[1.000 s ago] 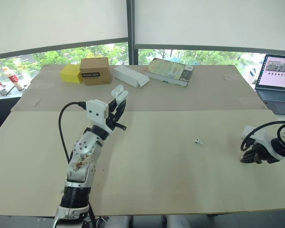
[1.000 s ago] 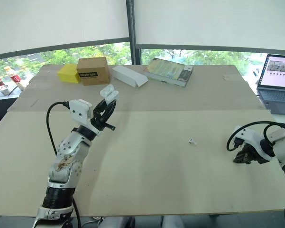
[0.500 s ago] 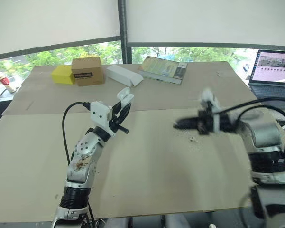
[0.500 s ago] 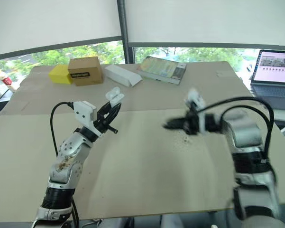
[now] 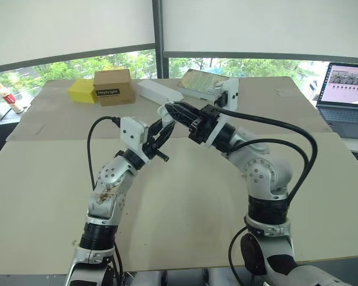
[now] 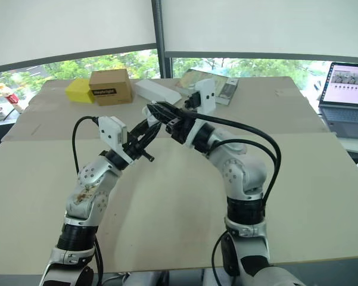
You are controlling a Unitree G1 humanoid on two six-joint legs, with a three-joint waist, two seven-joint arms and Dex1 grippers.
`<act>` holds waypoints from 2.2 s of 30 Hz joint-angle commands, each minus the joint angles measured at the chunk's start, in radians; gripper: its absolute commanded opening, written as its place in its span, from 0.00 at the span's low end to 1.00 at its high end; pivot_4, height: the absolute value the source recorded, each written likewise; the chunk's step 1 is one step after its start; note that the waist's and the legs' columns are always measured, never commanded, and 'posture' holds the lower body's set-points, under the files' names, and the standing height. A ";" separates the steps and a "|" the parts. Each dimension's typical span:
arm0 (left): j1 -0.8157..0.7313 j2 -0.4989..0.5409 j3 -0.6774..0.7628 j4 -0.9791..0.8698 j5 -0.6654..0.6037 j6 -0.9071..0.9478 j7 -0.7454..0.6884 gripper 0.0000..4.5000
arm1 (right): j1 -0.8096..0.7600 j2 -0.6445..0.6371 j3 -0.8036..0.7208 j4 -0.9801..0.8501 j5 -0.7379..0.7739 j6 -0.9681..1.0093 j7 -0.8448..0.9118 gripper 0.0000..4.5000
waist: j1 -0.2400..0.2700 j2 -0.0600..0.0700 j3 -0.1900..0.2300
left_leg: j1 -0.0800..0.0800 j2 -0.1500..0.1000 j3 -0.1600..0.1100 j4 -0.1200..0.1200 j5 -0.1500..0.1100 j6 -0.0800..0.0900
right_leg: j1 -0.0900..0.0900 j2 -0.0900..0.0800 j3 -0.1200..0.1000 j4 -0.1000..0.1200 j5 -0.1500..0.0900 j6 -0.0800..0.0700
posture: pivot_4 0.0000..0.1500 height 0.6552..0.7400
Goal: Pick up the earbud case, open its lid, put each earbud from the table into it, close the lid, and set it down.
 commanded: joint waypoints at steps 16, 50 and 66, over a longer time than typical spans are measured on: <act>-0.013 -0.002 -0.017 -0.032 0.007 -0.020 0.002 0.12 | 0.041 -0.015 0.049 -0.002 0.039 -0.032 -0.072 0.07 | -0.007 0.000 0.000 | 0.000 0.000 0.000 -0.001 0.000 0.000 | 0.000 0.000 0.000 -0.001 0.000 0.000 | 1.00 1.00; 0.085 0.010 -0.019 -0.033 0.032 -0.055 0.003 0.12 | 0.019 -0.476 -0.089 -0.014 0.369 0.223 -0.019 0.82 | 0.008 0.000 0.000 | 0.000 0.000 0.000 -0.001 -0.005 0.010 | 0.001 -0.001 0.000 -0.002 0.000 0.000 | 1.00 1.00; 0.080 0.015 -0.025 -0.058 0.037 -0.049 0.017 0.12 | 0.063 -0.786 0.313 0.597 -0.252 -0.444 0.536 0.82 | 0.000 0.000 0.000 | 0.002 0.003 0.007 -0.001 -0.005 0.010 | 0.003 0.000 0.003 -0.011 -0.001 0.001 | 1.00 1.00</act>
